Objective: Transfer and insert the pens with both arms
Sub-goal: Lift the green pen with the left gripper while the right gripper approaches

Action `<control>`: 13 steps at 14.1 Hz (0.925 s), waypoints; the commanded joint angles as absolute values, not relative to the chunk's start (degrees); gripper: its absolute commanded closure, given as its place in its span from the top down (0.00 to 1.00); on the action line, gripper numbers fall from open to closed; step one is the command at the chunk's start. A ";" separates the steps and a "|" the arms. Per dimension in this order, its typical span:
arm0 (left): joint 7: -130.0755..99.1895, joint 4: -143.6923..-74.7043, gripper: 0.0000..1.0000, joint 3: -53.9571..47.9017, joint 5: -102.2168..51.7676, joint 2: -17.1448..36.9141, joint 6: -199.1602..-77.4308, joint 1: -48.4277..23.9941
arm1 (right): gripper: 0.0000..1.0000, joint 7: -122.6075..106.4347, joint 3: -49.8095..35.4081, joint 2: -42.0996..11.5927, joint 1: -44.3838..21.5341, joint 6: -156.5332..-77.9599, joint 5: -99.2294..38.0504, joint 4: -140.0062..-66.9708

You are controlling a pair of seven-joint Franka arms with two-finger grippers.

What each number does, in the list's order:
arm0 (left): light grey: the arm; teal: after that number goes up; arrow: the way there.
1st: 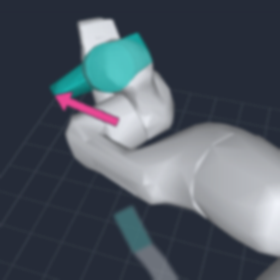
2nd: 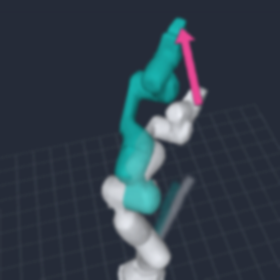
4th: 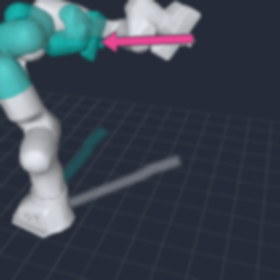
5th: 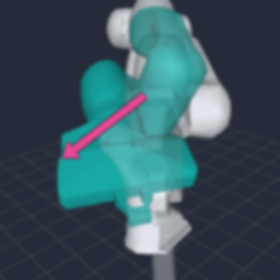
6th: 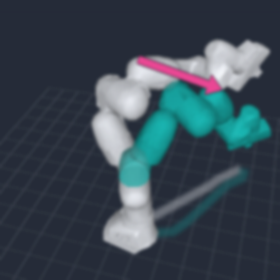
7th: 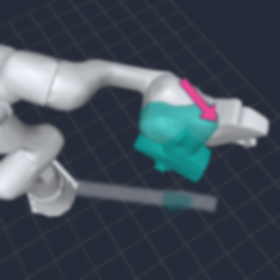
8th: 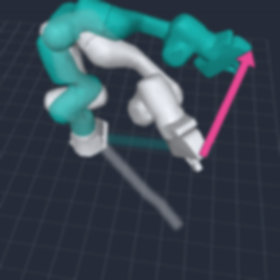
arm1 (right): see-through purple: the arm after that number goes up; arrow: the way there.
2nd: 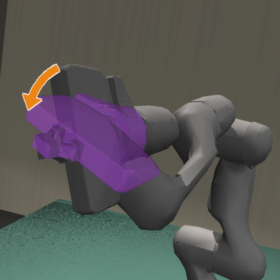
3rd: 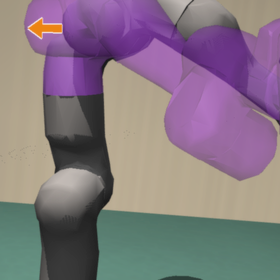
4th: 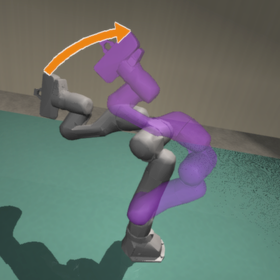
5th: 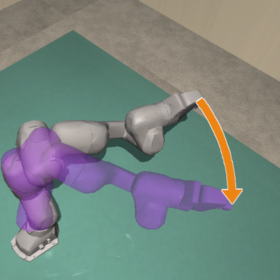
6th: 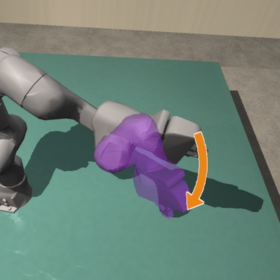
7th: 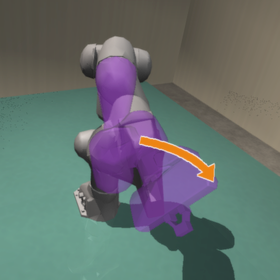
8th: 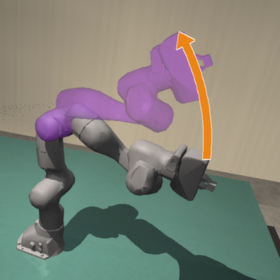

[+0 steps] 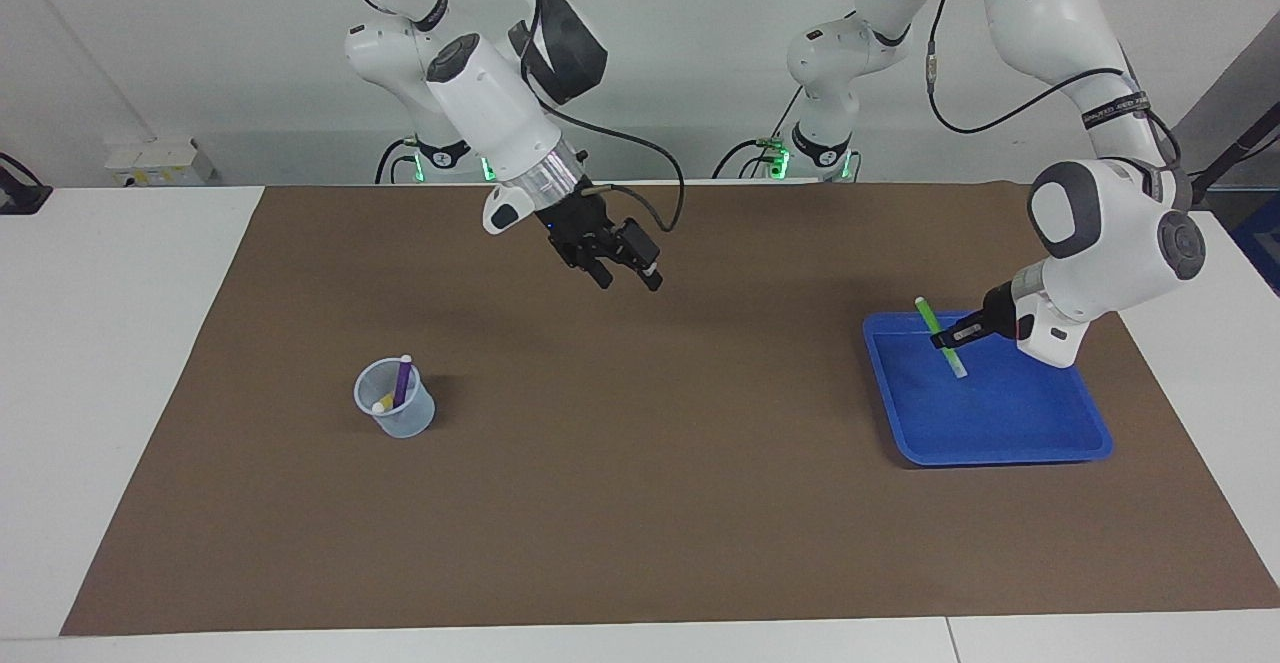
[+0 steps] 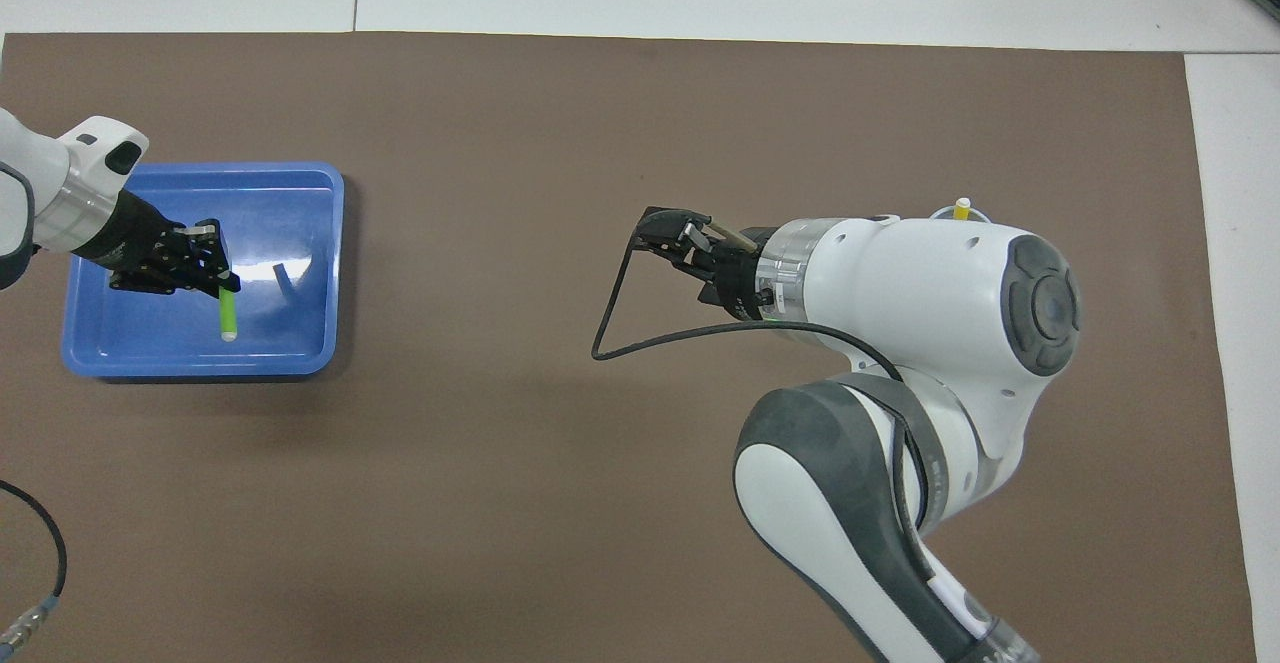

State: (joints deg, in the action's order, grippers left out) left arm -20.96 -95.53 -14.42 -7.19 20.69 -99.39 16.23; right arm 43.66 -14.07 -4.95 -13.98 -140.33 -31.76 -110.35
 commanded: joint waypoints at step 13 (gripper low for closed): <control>-51.56 -100.99 0.00 -13.62 -26.35 16.08 -94.22 9.41 | 0.97 50.71 -14.15 -6.24 -18.36 -148.79 -44.38 -111.71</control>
State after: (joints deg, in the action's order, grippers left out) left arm -46.97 -98.54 -14.54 -23.73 18.59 -94.11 10.36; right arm 50.27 -14.15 -5.83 -16.61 -145.63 -43.00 -110.90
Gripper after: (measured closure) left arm 0.828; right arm 0.004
